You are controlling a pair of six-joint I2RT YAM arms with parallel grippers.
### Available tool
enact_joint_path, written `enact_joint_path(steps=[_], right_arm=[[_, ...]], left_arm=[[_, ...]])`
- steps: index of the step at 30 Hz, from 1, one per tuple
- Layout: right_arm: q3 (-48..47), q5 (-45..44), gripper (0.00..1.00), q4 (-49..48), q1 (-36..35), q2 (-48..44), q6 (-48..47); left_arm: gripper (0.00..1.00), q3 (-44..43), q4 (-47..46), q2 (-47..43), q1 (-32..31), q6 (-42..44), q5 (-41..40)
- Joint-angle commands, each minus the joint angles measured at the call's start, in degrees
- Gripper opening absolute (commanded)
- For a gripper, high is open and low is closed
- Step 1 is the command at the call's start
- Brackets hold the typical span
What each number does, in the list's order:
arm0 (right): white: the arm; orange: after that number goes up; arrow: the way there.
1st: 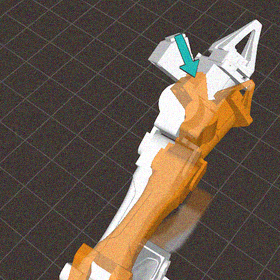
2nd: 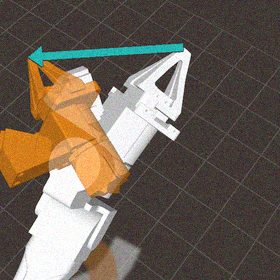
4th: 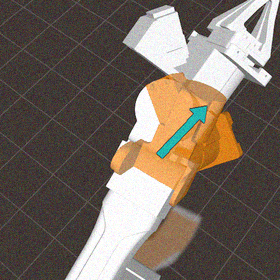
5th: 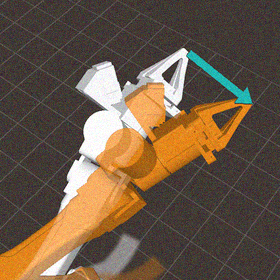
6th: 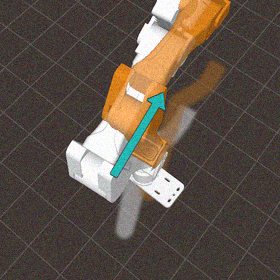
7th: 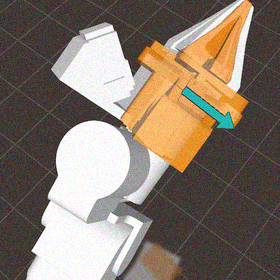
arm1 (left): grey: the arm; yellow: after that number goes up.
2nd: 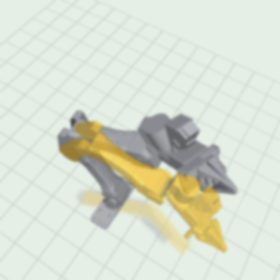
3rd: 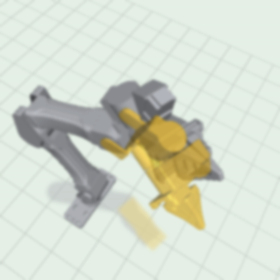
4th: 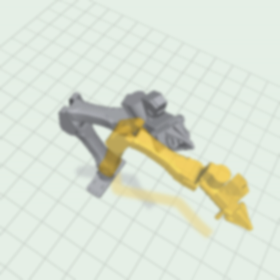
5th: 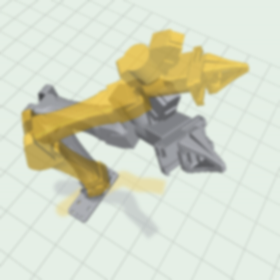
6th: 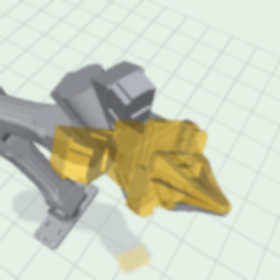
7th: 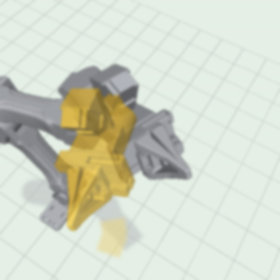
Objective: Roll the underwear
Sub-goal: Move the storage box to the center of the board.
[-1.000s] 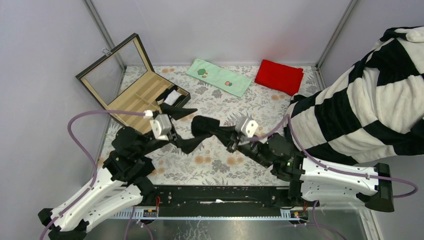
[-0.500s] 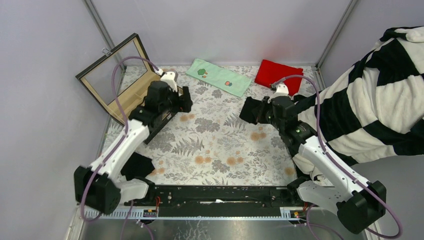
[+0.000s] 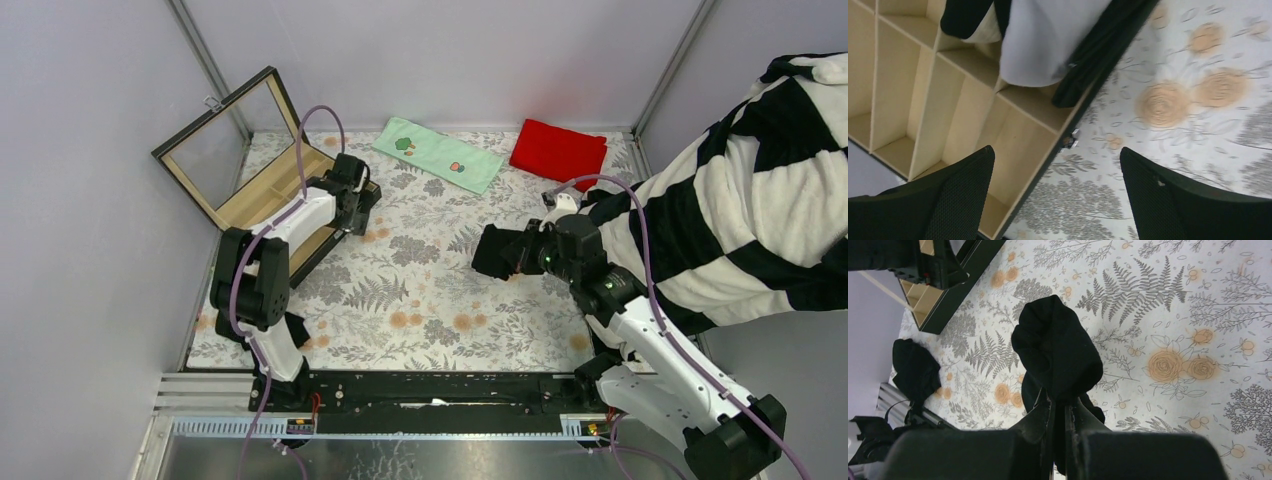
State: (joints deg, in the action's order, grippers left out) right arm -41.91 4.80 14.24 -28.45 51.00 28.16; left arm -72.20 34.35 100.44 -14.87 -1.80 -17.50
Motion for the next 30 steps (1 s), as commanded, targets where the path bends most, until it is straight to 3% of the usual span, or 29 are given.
enact_joint_path(steps=[1, 14, 21, 30], right_arm=[[-0.1, 4.9, 0.0, -0.1, 0.1, -1.4, -0.1], [2.1, 5.8, 0.0, -1.2, 0.1, -3.5, 1.7], [2.9, 6.4, 0.0, -1.5, 0.1, -3.8, 2.3], [6.6, 5.2, 0.0, -2.7, 0.1, -5.4, 9.7]], left_arm=[[0.98, -1.5, 3.5, 2.3, 2.9, 3.8, -6.0], [0.94, 3.5, 4.3, 4.3, 4.1, -2.8, 10.6], [0.88, 7.0, 2.3, 3.4, 3.4, -7.4, 24.0], [0.89, 0.5, -4.6, 6.2, -8.5, -18.5, 32.5]])
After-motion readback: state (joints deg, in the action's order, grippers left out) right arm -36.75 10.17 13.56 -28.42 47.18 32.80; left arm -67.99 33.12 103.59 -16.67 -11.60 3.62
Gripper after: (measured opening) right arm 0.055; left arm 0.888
